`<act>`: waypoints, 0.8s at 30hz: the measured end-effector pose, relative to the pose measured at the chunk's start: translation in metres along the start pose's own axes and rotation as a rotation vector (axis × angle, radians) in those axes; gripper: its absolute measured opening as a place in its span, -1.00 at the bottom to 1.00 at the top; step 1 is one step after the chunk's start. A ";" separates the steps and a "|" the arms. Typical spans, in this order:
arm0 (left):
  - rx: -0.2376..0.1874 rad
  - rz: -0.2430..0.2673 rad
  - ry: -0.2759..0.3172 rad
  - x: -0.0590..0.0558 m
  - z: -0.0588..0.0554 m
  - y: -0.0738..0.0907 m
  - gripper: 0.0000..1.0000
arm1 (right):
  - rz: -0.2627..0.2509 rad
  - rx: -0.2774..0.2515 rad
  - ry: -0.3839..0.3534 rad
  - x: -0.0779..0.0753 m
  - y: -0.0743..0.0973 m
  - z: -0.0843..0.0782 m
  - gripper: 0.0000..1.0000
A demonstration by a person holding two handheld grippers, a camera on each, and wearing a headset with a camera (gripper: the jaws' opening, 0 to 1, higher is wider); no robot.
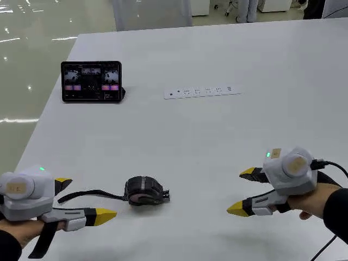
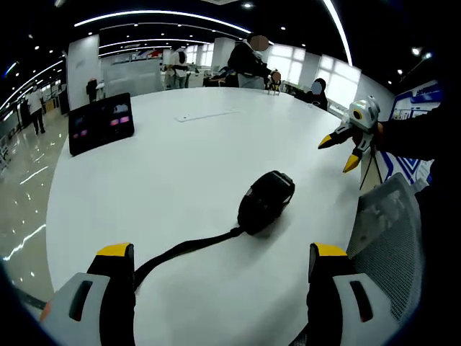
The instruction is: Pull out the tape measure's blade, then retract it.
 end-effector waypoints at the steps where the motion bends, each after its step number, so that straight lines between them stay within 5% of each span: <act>1: 0.000 -0.001 0.004 0.001 -0.001 0.002 0.98 | -0.005 0.000 -0.001 -0.001 0.003 -0.003 0.24; 8: -0.006 0.018 -0.020 0.008 -0.006 0.018 0.98 | -0.064 -0.053 0.048 -0.009 0.027 -0.021 0.45; 18: -0.003 0.016 -0.026 0.007 -0.011 0.022 0.98 | -0.095 -0.066 -0.071 -0.016 0.041 -0.043 0.98; 24: 0.001 0.017 -0.025 0.008 -0.012 0.020 0.98 | -0.115 -0.049 -0.091 -0.021 0.055 -0.055 0.98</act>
Point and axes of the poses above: the centre of the closed fingertips' face, and the gripper's own axes: y roughly backward along the fingers, x roughly to its left, z roughly out of its top, the point moved 6 cm from there along y, roughly backward along the fingers, and after that the axes turned 4 degrees about y, right-handed, at the moved point
